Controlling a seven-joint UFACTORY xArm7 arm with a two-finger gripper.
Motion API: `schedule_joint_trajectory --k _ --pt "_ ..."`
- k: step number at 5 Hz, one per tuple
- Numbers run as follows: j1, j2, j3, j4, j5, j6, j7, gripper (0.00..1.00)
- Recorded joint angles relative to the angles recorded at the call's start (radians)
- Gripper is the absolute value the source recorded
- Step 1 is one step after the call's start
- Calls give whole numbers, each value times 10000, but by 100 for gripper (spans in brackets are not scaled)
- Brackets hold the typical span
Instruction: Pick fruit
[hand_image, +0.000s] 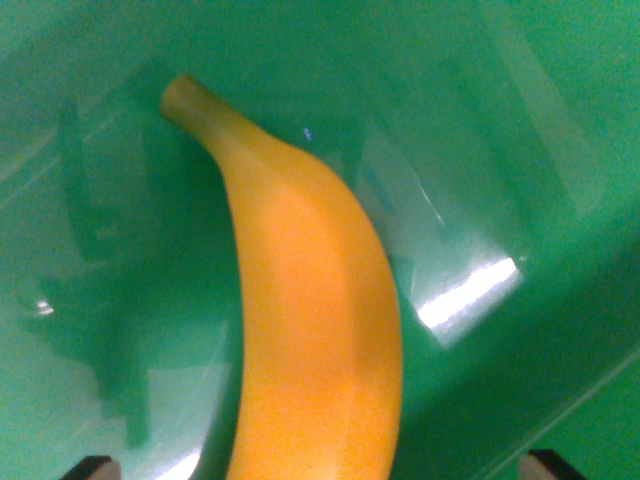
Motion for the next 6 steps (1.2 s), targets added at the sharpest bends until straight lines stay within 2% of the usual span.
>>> schedule_joint_trajectory --k 1,6 --pt "7 17 1 -102 -17 -97 79 0" --pt "9 25 2 -147 -24 -139 114 0"
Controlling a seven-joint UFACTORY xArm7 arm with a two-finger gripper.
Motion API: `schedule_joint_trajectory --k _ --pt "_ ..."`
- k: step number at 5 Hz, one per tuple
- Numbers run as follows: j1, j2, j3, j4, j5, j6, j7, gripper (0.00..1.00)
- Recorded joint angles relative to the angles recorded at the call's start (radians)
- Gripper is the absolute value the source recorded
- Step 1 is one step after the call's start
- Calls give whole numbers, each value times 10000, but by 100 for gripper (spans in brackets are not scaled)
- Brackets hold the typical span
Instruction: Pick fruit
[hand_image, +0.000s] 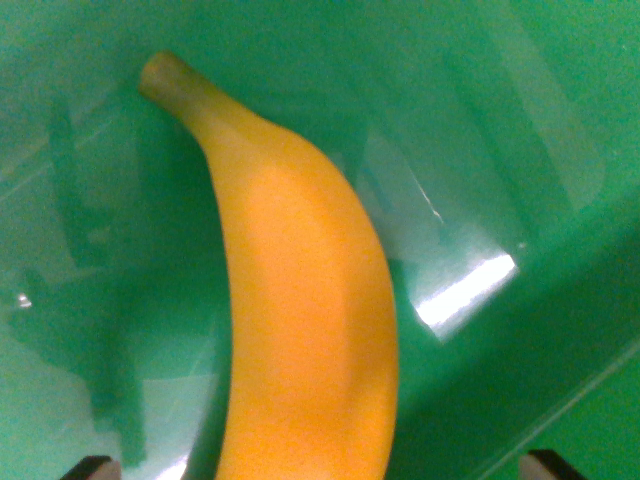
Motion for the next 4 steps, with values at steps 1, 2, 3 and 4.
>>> schedule_joint_trajectory --k 1,2,3,4 --pt "0 0 0 0 0 0 0 0" --pt "0 0 0 0 0 0 0 100" --pt "0 0 0 0 0 0 0 100" --pt "0 0 0 0 0 0 0 100"
